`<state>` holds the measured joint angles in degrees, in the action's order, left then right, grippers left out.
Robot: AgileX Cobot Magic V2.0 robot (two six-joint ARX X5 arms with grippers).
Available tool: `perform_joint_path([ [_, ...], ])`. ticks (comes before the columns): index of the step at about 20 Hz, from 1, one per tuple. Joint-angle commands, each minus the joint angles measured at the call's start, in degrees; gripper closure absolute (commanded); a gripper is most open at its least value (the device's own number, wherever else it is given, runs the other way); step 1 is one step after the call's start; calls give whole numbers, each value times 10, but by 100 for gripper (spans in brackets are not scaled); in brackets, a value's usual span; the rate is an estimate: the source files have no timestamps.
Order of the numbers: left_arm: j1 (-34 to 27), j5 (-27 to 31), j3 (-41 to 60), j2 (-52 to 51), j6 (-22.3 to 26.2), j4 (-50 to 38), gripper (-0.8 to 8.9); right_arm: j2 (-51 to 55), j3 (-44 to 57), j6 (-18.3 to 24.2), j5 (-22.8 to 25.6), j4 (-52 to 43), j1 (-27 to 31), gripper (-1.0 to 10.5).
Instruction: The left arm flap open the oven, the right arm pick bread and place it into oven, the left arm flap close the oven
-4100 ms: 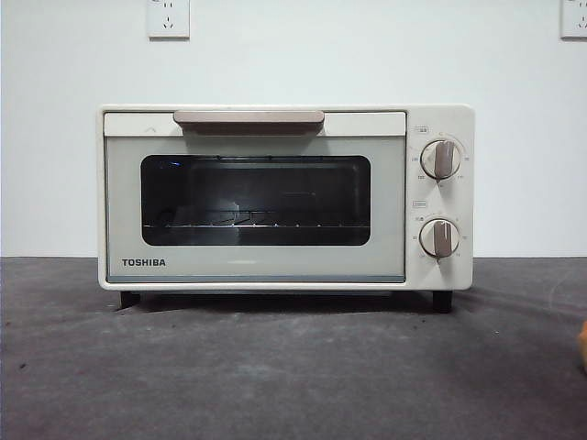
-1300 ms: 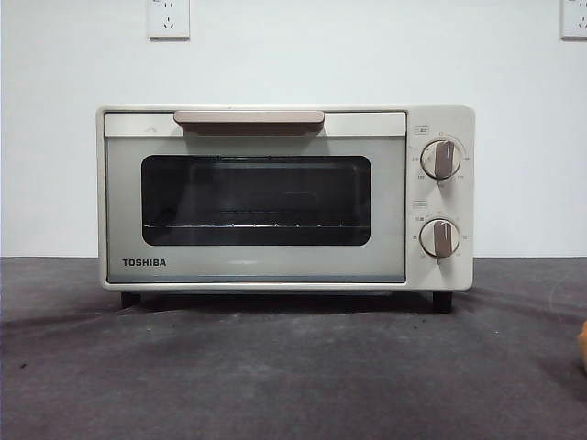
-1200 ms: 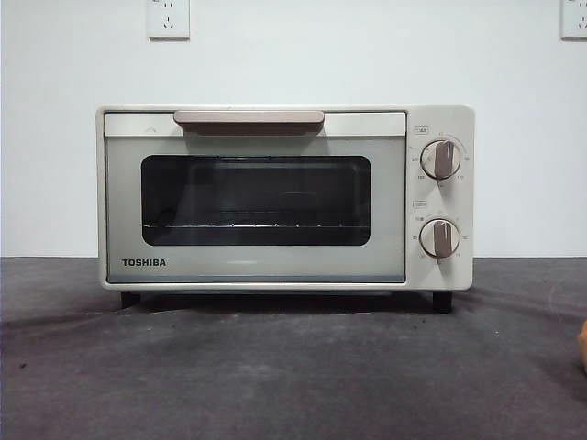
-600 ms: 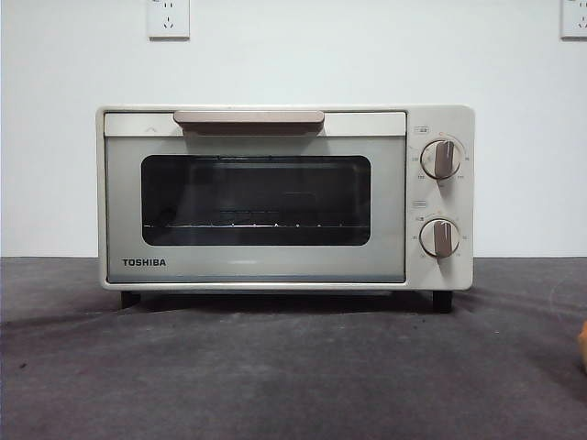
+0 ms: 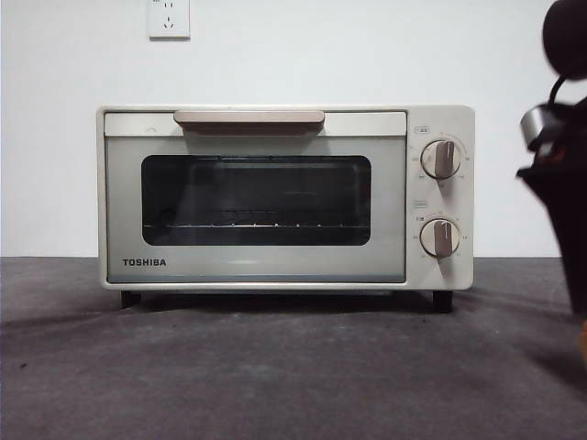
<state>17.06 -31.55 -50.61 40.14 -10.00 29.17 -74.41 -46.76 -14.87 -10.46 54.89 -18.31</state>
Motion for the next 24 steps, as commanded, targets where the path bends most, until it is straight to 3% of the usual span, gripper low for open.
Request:
perform_joint_path([
  [1, 3, 1, -12, 3, 2, -4, 316, -40, -9, -6, 3, -18, -2, 441],
  [5, 3, 1, -12, 3, 2, -4, 316, -89, -9, 1, 2, -22, -2, 518],
  [10, 3, 1, -12, 3, 2, -4, 317, -106, -9, 9, 0, -21, -2, 823],
  [15, 3, 2, -13, 17, -13, 0, 327, -43, -9, 7, -2, 4, -2, 846],
  [21, 15, 2, -57, 115, -8, 14, 669, 159, -9, 18, -17, 45, -2, 846],
  [24, 25, 3, -106, 190, 7, 18, 789, 265, -9, 18, -19, 44, -2, 846],
])
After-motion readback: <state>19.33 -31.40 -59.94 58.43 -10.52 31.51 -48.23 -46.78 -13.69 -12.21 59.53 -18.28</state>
